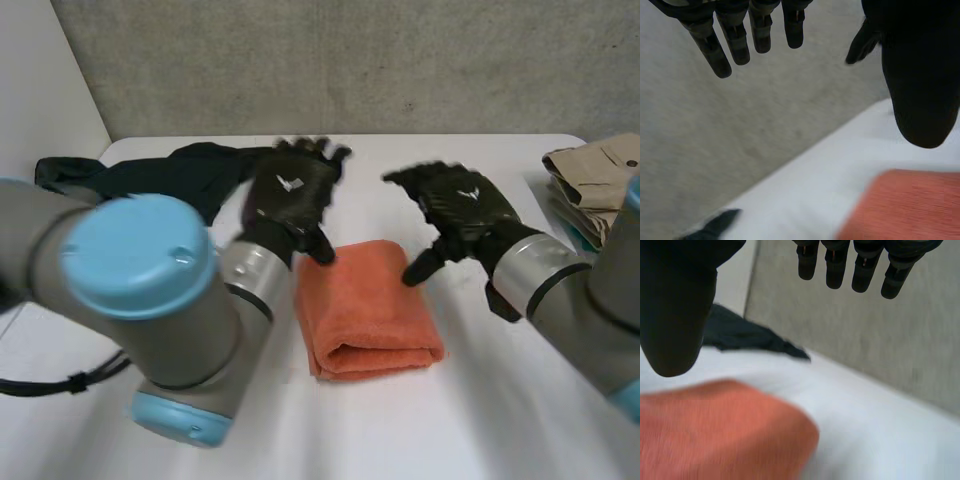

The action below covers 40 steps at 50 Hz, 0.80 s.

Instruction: Fold the laundry.

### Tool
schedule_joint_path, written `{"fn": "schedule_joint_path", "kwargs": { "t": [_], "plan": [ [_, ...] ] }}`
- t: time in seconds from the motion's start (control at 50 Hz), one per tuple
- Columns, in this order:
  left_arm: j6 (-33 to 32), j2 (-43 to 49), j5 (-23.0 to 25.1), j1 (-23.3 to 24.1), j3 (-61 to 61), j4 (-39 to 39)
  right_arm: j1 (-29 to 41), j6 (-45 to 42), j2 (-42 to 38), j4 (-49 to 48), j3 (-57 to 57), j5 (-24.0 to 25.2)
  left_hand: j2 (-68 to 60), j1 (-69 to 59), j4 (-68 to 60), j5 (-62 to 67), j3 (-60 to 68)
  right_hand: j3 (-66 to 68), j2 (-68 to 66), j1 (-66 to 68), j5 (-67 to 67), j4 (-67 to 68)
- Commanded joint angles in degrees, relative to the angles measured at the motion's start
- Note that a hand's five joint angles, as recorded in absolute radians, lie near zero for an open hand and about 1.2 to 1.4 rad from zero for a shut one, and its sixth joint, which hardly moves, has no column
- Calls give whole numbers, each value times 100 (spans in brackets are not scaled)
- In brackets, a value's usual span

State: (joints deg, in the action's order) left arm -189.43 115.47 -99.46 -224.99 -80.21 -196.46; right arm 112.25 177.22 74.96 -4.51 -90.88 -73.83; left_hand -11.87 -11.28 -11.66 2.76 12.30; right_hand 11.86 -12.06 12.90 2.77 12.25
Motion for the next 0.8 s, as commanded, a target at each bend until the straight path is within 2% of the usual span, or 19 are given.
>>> {"fn": "schedule_joint_path", "kwargs": {
  "t": [0.02, 0.1, 0.18, 0.3, 0.38, 0.44, 0.54, 0.62, 0.64, 0.7, 0.72, 0.78, 0.8],
  "plan": [
    [433, 1116, -283, 359, 470, 941, -177, -546, -1420, 1205, 895, 44, -53, -112, -75, -36, 11, -186, 206, -290, -277, -225],
    [433, 1565, -810, 359, 584, 1197, -186, -994, -1974, 1399, 1168, 175, -69, -129, -91, -19, 27, -186, 206, -290, -277, -225],
    [398, 1777, -1049, 315, 655, 1312, -186, -1364, -2196, 1356, 1213, 115, -170, -229, -192, 81, 128, -186, 206, -290, -277, -225],
    [407, 1707, -997, 149, 620, 1479, -177, -1752, -2108, 1093, 1134, -52, -406, -465, -428, 317, 364, 226, -206, 122, 135, 187],
    [407, 1295, -733, 78, 664, 1506, -81, -1910, -1636, 663, 801, -237, -356, -415, -378, 267, 313, 293, -274, 190, 202, 255],
    [346, 689, -207, -1, 795, 1497, 164, -2102, -819, 163, 240, -333, -288, -348, -310, 200, 246, 160, -140, 56, 69, 121],
    [144, 249, 672, -220, 1033, 1505, 516, -2297, -325, -462, -640, -334, -271, -331, -293, 183, 229, -43, 62, -146, -134, -81],
    [-129, 125, 1603, -467, 1244, 1628, 815, -2306, -315, -1068, -1518, -334, -456, -516, -478, 368, 414, -43, 63, -147, -134, -82],
    [-216, 125, 2049, -502, 1349, 1768, 868, -2306, -324, -1174, -1634, -334, -456, -516, -478, 368, 414, -43, 63, -147, -134, -82],
    [-261, 125, 2684, -564, 1534, 2050, 1026, -2297, -403, -1674, -1932, -351, -456, -516, -478, 368, 414, 24, -4, -80, -67, -15],
    [-261, 134, 3034, -590, 1647, 2242, 1044, -2297, -429, -1772, -1960, -369, -456, -516, -478, 368, 414, 41, -21, -63, -50, 2],
    [-270, 230, 3475, -660, 1780, 2533, 1053, -2314, -674, -2114, -1986, -404, -423, -482, -445, 334, 381, 125, -105, 21, 34, 86],
    [-270, 230, 3477, -669, 1789, 2534, 1053, -2332, -754, -2177, -1978, -422, -423, -482, -445, 334, 381, 142, -122, 38, 51, 103]
  ]
}}
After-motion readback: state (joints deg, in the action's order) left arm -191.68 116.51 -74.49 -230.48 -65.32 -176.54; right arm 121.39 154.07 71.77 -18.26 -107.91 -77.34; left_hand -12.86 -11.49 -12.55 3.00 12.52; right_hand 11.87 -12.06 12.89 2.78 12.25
